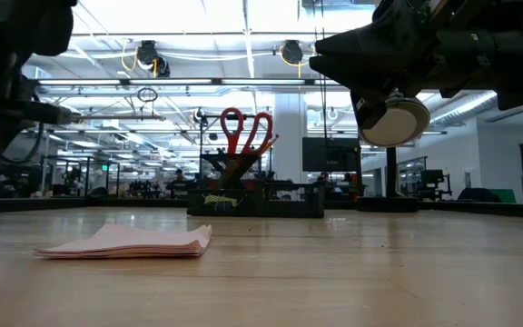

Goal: Pick and place office supplies into organizer
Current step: Put the orange pencil into the black desk organizer

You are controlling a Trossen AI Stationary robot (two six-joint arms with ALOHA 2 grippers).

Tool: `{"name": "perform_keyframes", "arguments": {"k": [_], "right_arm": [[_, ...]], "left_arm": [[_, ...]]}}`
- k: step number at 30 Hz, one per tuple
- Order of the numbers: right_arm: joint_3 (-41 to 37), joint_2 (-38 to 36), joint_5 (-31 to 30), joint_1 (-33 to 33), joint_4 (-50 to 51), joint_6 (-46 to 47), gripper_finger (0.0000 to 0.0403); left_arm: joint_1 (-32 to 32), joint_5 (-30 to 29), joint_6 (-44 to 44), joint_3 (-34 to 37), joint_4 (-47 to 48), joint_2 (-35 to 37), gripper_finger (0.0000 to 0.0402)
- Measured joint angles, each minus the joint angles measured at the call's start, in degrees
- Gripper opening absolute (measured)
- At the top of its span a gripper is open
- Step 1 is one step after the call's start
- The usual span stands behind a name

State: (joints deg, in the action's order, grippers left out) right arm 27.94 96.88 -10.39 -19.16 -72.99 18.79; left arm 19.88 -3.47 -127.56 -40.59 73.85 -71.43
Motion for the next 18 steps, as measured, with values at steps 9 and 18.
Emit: {"name": "perform_keyframes", "arguments": {"k": [9, 18], "right_arm": [[0.0, 0.0, 0.0, 0.0, 0.0, 0.0, 0.0073], [0.0, 0.0, 0.0, 0.0, 0.0, 0.0, 0.0073]], "left_arm": [[-3.5, -7.4, 7.5, -6.5, 3.1, -5.2, 0.0184], [-12.0, -6.9, 20.6, -10.5, 8.2, -11.2, 0.0184]]}}
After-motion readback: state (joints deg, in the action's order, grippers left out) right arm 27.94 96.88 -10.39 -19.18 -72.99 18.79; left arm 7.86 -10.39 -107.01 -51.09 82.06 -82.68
